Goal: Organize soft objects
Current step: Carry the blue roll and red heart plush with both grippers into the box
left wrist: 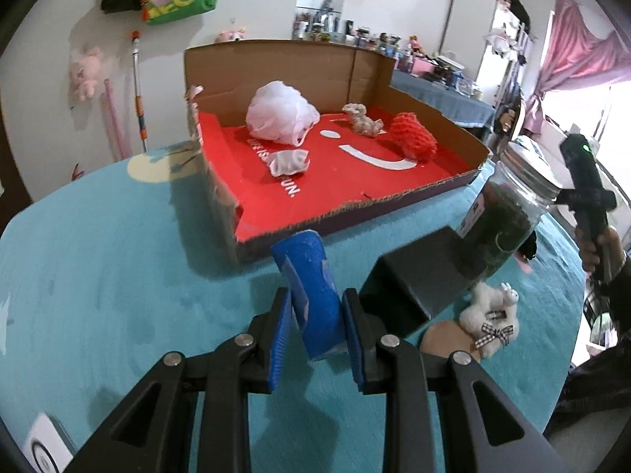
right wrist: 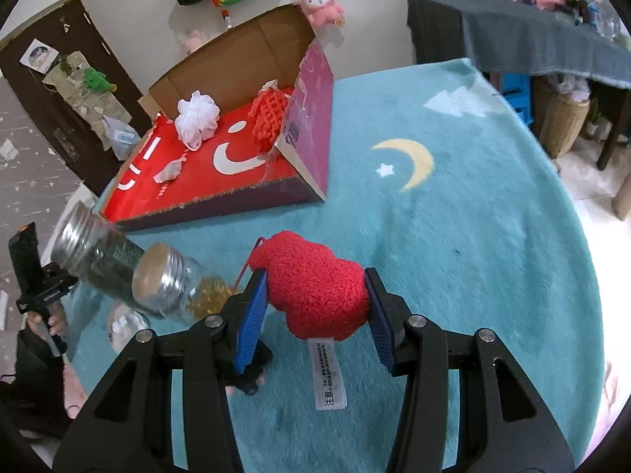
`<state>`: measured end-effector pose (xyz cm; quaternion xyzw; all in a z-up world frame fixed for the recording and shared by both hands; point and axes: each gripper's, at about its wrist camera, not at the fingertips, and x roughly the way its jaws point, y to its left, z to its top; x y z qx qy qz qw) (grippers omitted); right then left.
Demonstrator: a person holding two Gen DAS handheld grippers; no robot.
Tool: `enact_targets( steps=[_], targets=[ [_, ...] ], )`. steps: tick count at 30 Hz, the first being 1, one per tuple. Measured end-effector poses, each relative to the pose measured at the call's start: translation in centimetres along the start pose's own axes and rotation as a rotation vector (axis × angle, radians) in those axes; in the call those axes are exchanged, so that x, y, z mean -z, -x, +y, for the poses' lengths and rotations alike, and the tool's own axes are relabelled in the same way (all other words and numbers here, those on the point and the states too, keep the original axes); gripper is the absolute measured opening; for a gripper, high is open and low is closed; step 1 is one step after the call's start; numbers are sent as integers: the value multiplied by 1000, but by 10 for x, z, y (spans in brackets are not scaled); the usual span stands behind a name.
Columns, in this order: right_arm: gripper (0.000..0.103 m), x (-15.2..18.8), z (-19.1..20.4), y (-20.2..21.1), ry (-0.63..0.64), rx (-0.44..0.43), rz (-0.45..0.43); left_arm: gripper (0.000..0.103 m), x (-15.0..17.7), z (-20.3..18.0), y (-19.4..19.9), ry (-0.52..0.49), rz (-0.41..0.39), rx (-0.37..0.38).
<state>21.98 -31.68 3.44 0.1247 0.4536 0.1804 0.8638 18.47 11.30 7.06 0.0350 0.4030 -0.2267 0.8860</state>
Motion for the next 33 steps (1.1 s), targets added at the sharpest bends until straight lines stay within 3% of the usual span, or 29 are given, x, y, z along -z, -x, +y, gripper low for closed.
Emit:
enact_targets(
  steps=[9,18,33],
  targets=[
    [46,-28,11,-17,32,-56,56,28,-19,-5,-2,-65,18,36],
    [46,-42,30,-24,65,-111,84,26,-35,-6,6,-22,-11,89],
    [46,-61,63,-13,91,-208,23,22,-66,-37,8,-63,-69,109]
  ],
)
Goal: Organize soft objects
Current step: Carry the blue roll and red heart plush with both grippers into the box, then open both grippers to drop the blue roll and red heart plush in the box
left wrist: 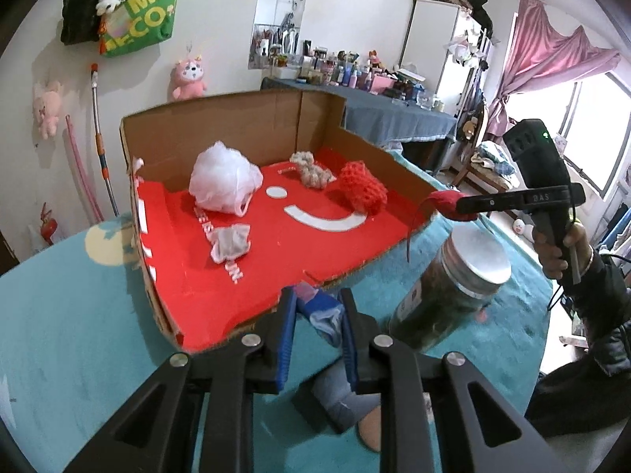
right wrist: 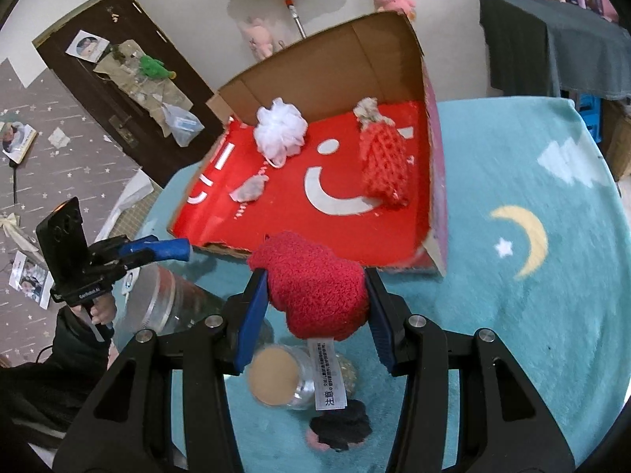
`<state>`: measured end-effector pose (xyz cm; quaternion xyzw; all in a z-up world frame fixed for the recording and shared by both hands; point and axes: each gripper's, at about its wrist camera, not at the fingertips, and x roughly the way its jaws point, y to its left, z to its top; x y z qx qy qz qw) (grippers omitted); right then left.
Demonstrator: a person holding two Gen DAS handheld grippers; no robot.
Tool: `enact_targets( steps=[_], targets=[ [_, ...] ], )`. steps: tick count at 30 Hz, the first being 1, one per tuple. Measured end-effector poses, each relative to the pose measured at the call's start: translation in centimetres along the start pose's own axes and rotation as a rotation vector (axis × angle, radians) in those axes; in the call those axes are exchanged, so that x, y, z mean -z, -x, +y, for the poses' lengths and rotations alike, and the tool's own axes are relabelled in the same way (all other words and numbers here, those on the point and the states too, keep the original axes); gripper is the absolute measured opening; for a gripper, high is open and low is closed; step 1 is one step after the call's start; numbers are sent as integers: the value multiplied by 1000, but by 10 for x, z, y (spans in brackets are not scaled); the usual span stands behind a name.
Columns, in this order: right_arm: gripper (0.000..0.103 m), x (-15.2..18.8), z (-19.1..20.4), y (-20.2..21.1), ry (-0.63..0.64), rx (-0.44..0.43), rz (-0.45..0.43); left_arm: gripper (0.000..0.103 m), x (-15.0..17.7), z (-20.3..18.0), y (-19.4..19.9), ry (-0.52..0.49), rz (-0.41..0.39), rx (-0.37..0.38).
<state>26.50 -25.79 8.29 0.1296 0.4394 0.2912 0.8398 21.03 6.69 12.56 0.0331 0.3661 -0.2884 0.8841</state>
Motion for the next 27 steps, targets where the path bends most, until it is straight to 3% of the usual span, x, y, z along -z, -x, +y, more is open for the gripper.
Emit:
enact_targets(
  steps=[6,12,19,27],
  targets=[
    [46,-19,15,-5,16,-18,-35,22,-25,-6,-13,17,-23,-3],
    [46,-52,29,-16,45,17,-67,22,-56,-13,-43,-2,-25,-74],
    [46,-102,33,-54,78,166,-52,22,-92,-5,-101,-12,58,-139],
    [46,-144,29,-132,136,385,73,22,-109,19,-156,24,137,-203]
  ],
)
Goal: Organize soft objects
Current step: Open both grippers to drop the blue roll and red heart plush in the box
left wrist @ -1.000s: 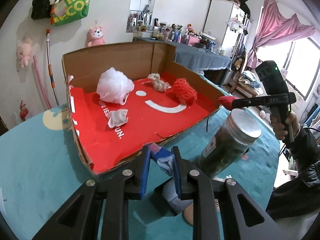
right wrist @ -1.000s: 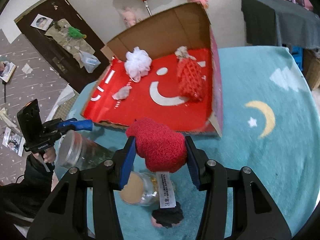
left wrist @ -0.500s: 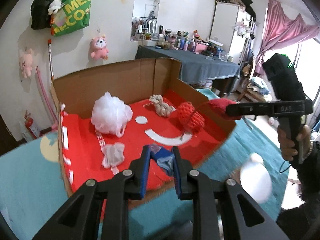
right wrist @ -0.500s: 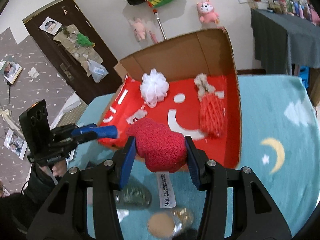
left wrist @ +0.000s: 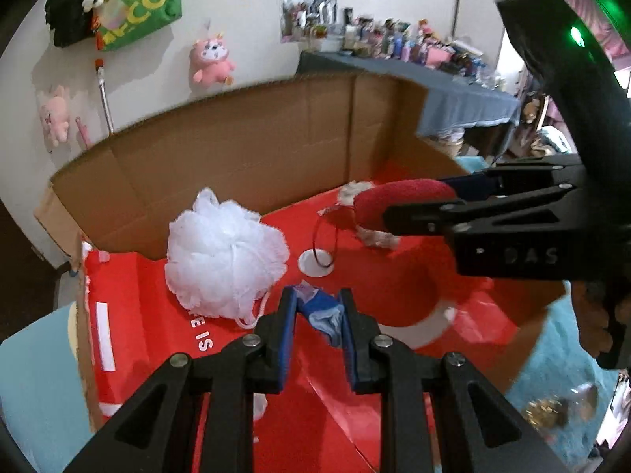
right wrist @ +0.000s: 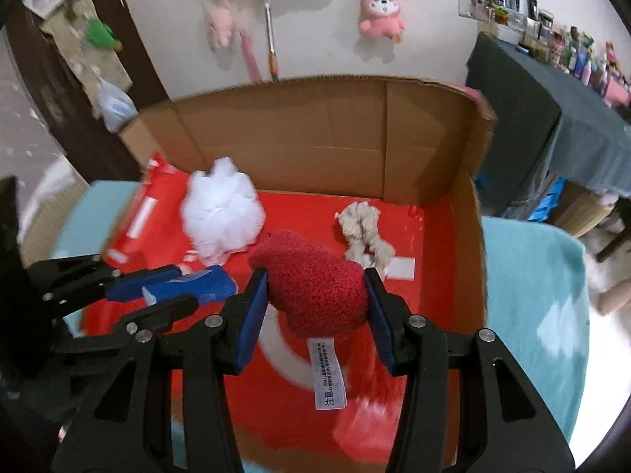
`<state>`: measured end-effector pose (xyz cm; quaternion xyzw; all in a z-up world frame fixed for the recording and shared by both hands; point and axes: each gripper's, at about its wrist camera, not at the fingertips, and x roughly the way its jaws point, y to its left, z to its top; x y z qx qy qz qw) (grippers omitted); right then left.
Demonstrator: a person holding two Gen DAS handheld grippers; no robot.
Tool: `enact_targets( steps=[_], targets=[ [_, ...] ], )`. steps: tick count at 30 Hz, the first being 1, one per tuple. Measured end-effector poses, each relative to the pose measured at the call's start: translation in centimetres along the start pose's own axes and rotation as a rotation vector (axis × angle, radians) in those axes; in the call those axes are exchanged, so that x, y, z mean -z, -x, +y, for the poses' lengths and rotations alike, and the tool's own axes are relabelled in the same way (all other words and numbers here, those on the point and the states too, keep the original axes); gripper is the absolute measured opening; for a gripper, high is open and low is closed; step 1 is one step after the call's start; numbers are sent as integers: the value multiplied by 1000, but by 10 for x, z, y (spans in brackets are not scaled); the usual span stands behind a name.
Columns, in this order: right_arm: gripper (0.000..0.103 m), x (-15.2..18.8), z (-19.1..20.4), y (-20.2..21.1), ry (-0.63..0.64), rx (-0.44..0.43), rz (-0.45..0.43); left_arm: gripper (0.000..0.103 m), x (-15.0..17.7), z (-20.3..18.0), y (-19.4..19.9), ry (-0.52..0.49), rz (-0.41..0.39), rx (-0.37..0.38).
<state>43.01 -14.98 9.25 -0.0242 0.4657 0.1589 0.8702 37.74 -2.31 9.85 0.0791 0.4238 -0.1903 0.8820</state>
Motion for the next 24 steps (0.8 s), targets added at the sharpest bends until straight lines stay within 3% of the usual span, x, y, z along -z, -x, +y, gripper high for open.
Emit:
enact_targets(
  steps=[6,14,24],
  targets=[
    [46,-7,11,-40,50,74,77,22,7,4,-21,7,67,5],
    [47,4,18,-62,112,94,170,23,19,11,-28,3,148,16],
    [49,5,12,-67,131,110,189,24,16,12,-33,0,172,13]
  ],
)
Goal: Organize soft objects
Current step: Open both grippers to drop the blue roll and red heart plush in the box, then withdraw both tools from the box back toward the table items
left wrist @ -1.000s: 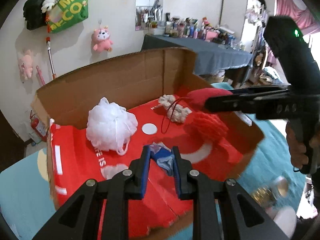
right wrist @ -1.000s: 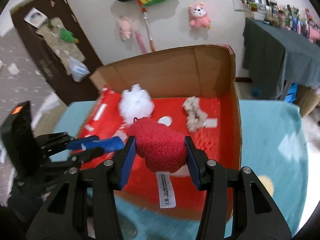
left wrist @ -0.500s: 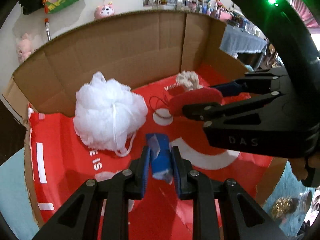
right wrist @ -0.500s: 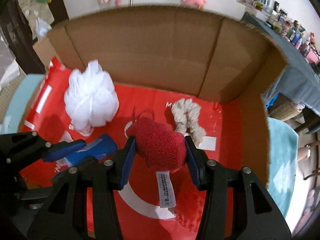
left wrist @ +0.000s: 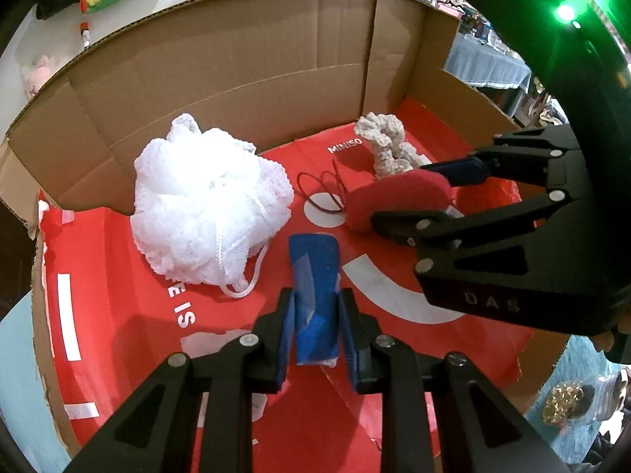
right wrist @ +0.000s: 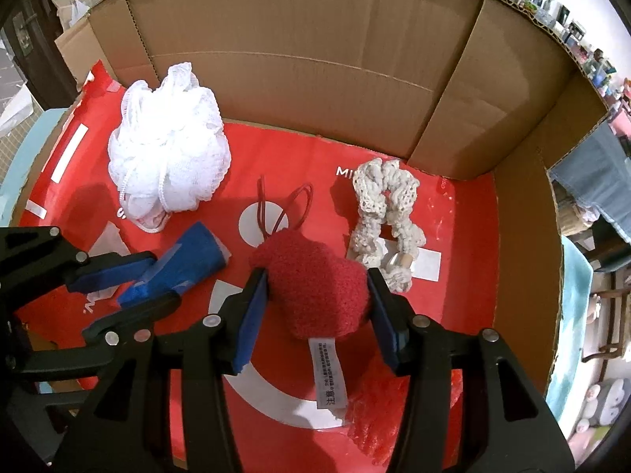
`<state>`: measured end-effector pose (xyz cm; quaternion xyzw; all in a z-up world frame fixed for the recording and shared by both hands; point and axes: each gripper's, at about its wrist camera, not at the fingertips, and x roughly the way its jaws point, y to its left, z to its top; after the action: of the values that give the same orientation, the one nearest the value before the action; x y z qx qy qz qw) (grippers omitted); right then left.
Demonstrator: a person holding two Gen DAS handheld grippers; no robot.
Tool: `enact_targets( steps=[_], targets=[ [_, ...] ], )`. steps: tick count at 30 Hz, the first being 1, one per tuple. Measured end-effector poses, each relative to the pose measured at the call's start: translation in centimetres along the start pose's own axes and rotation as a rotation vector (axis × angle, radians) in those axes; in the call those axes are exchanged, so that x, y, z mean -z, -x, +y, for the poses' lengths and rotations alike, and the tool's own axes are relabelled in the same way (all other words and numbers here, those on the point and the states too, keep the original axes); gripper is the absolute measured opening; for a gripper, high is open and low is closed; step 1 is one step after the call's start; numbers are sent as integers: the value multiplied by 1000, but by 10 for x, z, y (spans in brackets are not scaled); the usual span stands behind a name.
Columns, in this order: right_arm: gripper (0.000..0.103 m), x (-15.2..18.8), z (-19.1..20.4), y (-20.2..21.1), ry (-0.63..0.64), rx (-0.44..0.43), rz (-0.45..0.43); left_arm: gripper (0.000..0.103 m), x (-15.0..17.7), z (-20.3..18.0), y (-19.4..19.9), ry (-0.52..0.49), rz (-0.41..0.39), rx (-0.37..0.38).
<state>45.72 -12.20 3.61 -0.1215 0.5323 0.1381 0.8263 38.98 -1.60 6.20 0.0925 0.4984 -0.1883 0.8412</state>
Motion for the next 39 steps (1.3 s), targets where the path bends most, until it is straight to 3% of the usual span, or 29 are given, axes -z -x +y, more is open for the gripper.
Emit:
enact_targets(
  steps=[6,10,14,21,23,28,32,39],
  targets=[
    [52,0,10,-1,25,3,-1,27,-2,-3,2,6,-8,0],
    [52,3,14,9,14,0,-23,51,-3,-4,11,5,-41,-11],
    [56,6,10,34,-7,-5,-67,54,1,-4,35,31,-88,-12],
    [69,29,8,102,-30,-17,-188,80,22,-16,105,72,-234,-26],
    [76,42,8,127,-37,-22,-232,87,31,-27,129,70,-294,-40],
    [83,76,10,179,-30,-13,-341,100,61,-55,183,58,-431,-78],
    [86,114,14,221,-19,5,-435,103,84,-73,212,54,-511,-109],
    [95,190,24,275,-23,-2,-616,103,136,-96,246,82,-632,-87]
  ],
)
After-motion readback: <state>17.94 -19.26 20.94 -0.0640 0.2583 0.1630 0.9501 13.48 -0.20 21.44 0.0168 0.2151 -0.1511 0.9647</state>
